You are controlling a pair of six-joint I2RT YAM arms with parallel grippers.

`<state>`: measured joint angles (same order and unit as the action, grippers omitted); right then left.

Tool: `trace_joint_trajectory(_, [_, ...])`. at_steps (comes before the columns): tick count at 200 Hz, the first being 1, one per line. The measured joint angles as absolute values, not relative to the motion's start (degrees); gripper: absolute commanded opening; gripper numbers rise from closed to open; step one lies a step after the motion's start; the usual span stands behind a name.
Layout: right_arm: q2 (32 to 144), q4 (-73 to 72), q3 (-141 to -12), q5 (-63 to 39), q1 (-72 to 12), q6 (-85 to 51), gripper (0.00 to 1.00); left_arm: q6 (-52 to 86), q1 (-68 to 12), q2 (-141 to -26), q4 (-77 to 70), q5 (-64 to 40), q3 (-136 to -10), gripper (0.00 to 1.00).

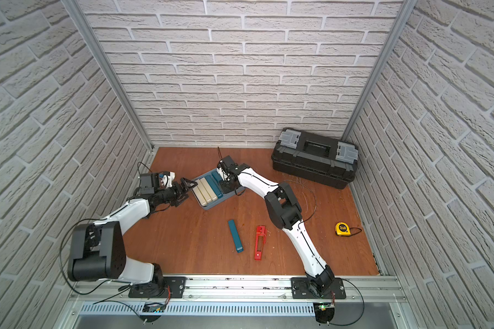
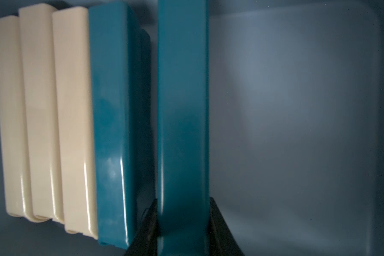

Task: Put the pruning pliers into the storage box
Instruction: Place the pruning pliers in the storage box.

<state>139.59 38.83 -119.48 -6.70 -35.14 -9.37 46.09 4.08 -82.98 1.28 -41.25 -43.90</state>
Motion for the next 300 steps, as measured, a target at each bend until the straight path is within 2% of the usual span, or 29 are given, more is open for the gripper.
trace_joint_trajectory(72, [140.1,38.7,-120.1,-6.8,-35.1,-9.0,0.03,46.2,4.1,-83.0,1.2,-41.3,-43.6,0.98])
trace_joint_trajectory(107, [140.2,38.8,-120.1,-6.8,-35.1,-8.9,0.13,46.3,4.1,-83.0,1.2,-41.3,-43.5,0.98])
trace_joint_trajectory(150, [140.2,38.8,-120.1,-6.8,-35.1,-8.6,0.31,46.3,4.1,-82.7,1.2,-41.4,-43.5,0.98])
trace_joint_trajectory(188, [140.2,38.8,-120.1,-7.1,-35.1,-8.2,0.4,46.3,4.1,-82.0,1.3,-41.4,-43.5,0.98])
trace_joint_trajectory(300, [139.7,39.8,-120.1,-7.8,-35.1,-8.0,0.42,46.3,4.1,-80.9,1.3,-41.4,-43.5,0.98])
